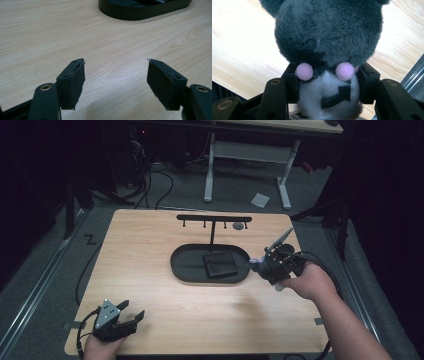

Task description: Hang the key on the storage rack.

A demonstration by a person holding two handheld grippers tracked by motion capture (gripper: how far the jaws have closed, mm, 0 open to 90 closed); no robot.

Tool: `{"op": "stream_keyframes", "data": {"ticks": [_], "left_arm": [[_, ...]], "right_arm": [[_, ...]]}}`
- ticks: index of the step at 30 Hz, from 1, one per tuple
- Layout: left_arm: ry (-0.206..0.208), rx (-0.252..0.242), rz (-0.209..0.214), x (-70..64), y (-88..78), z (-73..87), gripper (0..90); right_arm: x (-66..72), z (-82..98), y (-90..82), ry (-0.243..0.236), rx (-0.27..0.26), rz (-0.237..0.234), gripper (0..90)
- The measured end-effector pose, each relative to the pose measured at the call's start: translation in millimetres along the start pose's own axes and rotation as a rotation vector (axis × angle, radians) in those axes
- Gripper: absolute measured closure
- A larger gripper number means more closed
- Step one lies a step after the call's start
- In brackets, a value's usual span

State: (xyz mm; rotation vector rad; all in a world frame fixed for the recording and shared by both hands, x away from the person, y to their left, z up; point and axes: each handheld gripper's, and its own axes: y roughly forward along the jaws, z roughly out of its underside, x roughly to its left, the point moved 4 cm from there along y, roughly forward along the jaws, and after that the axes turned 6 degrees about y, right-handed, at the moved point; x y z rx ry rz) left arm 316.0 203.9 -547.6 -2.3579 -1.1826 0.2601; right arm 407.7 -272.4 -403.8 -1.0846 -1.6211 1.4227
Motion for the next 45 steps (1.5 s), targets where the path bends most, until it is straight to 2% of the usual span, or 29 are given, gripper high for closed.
{"op": "stream_keyframes", "data": {"ticks": [5, 10, 13, 17, 27, 33, 38, 45], "left_arm": [[-0.001, 0.005, 0.007, -1.0, 0.0, 0.9, 31.1], [-0.002, 0.004, 0.006, -1.6, -0.3, 1.0, 31.1], [-0.004, 0.002, 0.007, -0.5, -1.0, 1.0, 31.1], [-0.004, 0.006, 0.010, -1.1, -0.1, 1.8, 31.1], [-0.003, 0.010, 0.013, -1.8, 1.2, 2.4, 31.1], [-0.007, 0.004, 0.011, -0.1, 0.3, 2.2, 31.1], [-0.003, 0.007, 0.012, -0.8, -0.2, 2.2, 31.1], [-0.004, 0.005, 0.011, -0.6, -0.1, 2.4, 31.2]], "right_arm": [[1.8, -11.7, -5.7, -0.002, -0.011, -0.021, 48.0], [2.9, -23.7, -12.4, 0.023, -0.005, -0.036, 48.0], [0.5, -32.1, -18.2, 0.024, -0.011, -0.041, 48.0], [-3.7, -45.2, -28.4, 0.050, -0.020, -0.049, 48.0], [-9.6, -62.6, -29.3, 0.069, -0.011, -0.056, 47.9], [-10.8, -75.7, -37.2, 0.089, -0.041, -0.080, 47.9], [-11.4, -81.5, -39.3, 0.096, -0.045, -0.072, 47.8], [-18.8, -89.5, -42.0, 0.135, -0.062, -0.055, 47.5]]}}
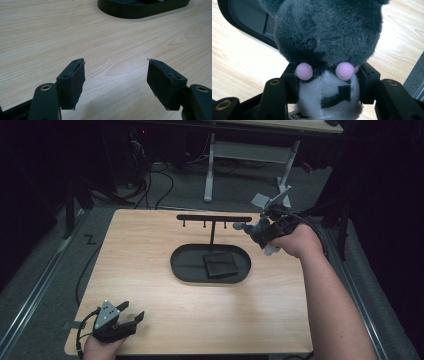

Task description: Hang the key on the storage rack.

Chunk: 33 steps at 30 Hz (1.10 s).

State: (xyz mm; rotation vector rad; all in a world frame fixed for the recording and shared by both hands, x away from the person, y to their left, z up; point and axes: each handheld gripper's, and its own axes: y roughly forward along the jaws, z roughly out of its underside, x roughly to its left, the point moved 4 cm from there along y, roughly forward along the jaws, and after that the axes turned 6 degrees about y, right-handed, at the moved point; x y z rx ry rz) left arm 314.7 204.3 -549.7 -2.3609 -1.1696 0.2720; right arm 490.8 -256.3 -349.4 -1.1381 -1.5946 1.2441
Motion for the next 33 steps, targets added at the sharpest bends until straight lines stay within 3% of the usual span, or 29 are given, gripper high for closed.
{"op": "stream_keyframes", "data": {"ticks": [10, 19, 25, 33], "left_arm": [[0.004, 0.003, 0.004, -0.7, 0.4, 0.5, 31.2], [0.008, 0.009, 0.008, -1.2, 1.3, 0.9, 31.2], [0.011, 0.015, 0.009, -1.6, 1.5, 1.6, 31.2], [0.012, 0.017, 0.007, -2.0, 1.9, 1.8, 31.2]], "right_arm": [[-10.2, -1.9, 17.4, 0.052, -0.002, 0.009, 47.0], [-15.9, -1.7, 50.1, 0.070, 0.001, 0.026, 45.9], [-14.3, -3.5, 66.8, 0.072, -0.016, 0.021, 45.7], [-9.4, -6.5, 76.2, 0.065, -0.015, 0.014, 44.0]]}}
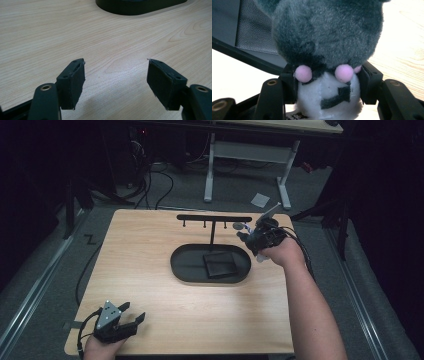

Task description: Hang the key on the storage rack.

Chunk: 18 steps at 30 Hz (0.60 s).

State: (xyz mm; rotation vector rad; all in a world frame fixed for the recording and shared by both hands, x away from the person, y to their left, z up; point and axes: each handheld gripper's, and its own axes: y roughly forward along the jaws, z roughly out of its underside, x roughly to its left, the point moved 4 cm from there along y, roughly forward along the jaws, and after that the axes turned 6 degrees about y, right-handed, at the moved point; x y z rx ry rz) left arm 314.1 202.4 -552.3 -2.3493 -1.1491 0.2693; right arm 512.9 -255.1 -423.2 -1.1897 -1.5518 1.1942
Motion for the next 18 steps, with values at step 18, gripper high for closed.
{"op": "stream_keyframes", "data": {"ticks": [18], "left_arm": [[0.006, -0.001, 0.005, -0.5, 2.0, -1.0, 31.2]], "right_arm": [[4.0, 6.4, -7.0, -0.039, -0.018, 0.041, 30.9]]}}
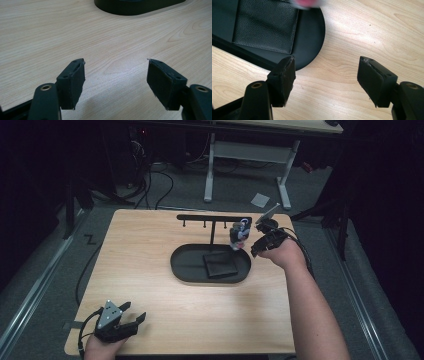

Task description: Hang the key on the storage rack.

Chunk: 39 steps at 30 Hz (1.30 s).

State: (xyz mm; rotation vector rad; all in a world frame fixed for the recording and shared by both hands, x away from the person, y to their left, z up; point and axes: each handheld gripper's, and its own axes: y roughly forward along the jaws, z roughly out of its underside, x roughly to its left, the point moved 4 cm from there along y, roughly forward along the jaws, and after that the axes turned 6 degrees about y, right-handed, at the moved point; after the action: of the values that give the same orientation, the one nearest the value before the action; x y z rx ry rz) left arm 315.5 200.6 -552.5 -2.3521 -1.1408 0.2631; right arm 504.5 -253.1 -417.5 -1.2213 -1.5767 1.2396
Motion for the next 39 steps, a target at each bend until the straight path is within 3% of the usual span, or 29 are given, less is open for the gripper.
{"op": "stream_keyframes", "data": {"ticks": [7, 19, 32, 35, 39], "left_arm": [[0.007, 0.002, 0.004, -0.2, 0.8, -0.6, 31.2], [0.018, 0.002, 0.010, -2.6, 2.5, -2.1, 31.3], [0.008, 0.001, 0.006, -0.6, 2.8, -1.2, 31.4], [0.009, -0.004, 0.007, -1.5, 2.7, -2.2, 31.4], [0.009, -0.004, 0.011, -1.9, 3.9, -2.9, 31.4]], "right_arm": [[2.0, 7.6, -3.1, -0.014, 0.006, 0.018, 33.1], [7.4, 31.1, -9.6, -0.035, -0.044, 0.012, 33.0], [4.6, 72.9, 16.8, -0.063, -0.052, 0.015, 33.6], [2.6, 86.5, 24.4, -0.067, -0.085, 0.009, 33.6], [1.1, 107.9, 34.1, -0.047, -0.186, -0.026, 33.5]]}}
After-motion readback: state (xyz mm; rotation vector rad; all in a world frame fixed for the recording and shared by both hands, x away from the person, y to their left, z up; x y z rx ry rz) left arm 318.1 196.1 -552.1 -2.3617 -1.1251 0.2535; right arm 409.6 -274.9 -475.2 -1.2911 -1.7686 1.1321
